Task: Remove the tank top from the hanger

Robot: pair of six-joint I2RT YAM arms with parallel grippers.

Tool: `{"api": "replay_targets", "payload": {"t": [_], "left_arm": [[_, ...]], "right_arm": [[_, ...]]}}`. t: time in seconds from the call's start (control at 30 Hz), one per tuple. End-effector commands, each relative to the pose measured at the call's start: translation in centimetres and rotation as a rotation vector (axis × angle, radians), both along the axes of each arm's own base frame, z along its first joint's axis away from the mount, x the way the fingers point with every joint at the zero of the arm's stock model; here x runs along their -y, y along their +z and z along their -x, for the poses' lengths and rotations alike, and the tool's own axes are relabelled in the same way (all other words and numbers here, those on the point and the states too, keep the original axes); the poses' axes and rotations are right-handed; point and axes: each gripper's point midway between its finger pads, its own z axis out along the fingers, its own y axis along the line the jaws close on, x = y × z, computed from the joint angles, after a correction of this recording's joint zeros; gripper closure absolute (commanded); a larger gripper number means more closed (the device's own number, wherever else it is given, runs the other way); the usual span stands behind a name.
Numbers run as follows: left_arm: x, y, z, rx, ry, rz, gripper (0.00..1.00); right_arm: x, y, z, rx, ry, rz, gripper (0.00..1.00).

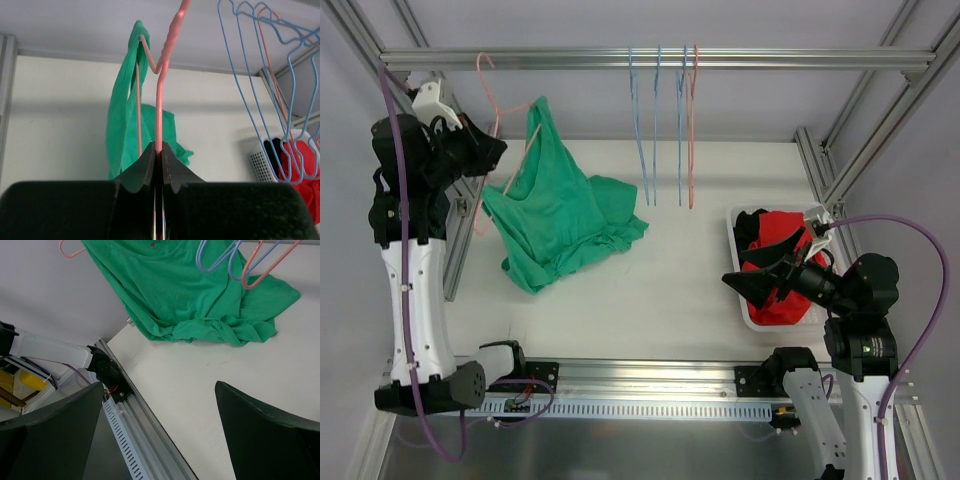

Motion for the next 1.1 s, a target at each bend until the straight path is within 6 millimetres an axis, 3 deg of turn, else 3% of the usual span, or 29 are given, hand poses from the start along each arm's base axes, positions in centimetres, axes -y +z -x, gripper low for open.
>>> {"api": "replay_targets", "payload": {"t": [0.0,0.1,0.2,0.37,0.43,0.47,0.5,0.57,0.6,0.67,0.7,0.77,0.8,0.83,0.87,0.9,0.93,0.97,1.0,1.07], "left_arm": [[1.7,0.3,3.1,0.066,-0.060,0.033,1.00],[1.9,0.5,4.7,0.129,-0.062,0.013,1.00],[1.7,1.4,4.5,0.184,-0.052,0.011,1.00],[3.8,2.2,6.1,0.195,-0.161,0.060,1.00],[5.0,0.7,8.0,0.172,-0.217,0.096,1.00],[5.6,0.8,10.0,0.199,-0.241,0.096,1.00],[6.1,-1.7,10.4,0.144,-0.266,0.128,1.00],[7.1,-2.7,13.4,0.172,-0.308,0.135,1.00],[7.5,-5.1,13.9,0.123,-0.324,0.168,1.00],[8.8,-6.2,16.9,0.141,-0.398,0.184,1.00],[9.1,-8.3,17.3,0.092,-0.414,0.218,1.00],[10.3,-9.5,19.9,0.089,-0.492,0.240,1.00],[10.8,-11.2,20.3,0.031,-0.521,0.283,1.00],[11.6,-11.8,21.6,0.009,-0.590,0.306,1.00],[12.0,-12.2,22.7,0.011,-0.623,0.315,1.00],[12.3,-13.4,23.1,-0.035,-0.644,0.352,1.00],[12.5,-13.8,23.8,-0.046,-0.673,0.364,1.00],[13.0,-14.3,25.1,-0.064,-0.721,0.385,1.00],[13.2,-14.5,25.7,-0.074,-0.746,0.395,1.00],[13.8,-15.0,27.1,-0.117,-0.821,0.419,1.00]], "right_arm": [[-0.5,1.2,0.5,0.043,0.045,-0.020,0.01],[-0.6,1.2,0.6,0.048,0.057,-0.023,0.00],[-0.7,1.1,0.5,0.047,0.062,-0.032,0.01],[-0.8,0.4,-0.2,0.020,0.057,-0.046,0.01],[-1.1,0.5,-0.3,0.027,0.068,-0.058,0.01],[-1.2,0.5,-0.5,0.013,0.065,-0.067,0.01],[-1.6,0.5,-0.4,0.006,0.083,-0.069,0.00],[-2.0,0.5,-0.9,0.000,0.081,-0.069,0.00],[-2.7,0.3,-0.4,-0.005,0.116,-0.069,0.00],[-3.4,0.1,-0.8,0.000,0.108,-0.069,0.00],[-4.7,-0.6,-0.2,0.000,0.168,-0.059,0.01],[-5.8,-1.5,-0.5,0.008,0.157,-0.051,0.01],[-7.4,-2.7,0.5,0.011,0.215,-0.047,0.02],[-8.2,-2.9,0.6,0.025,0.218,-0.057,0.02],[-8.6,-3.3,-0.6,0.038,0.144,-0.062,0.03],[-10.1,-3.2,1.0,0.069,0.196,-0.078,0.04],[-10.6,-4.6,-0.5,0.078,0.102,-0.043,0.05],[-12.0,-5.0,1.1,0.100,0.136,-0.030,0.05],[-12.6,-4.8,1.0,0.135,0.111,-0.028,0.05],[-12.9,-6.7,-1.3,0.184,-0.059,0.077,0.05]]}}
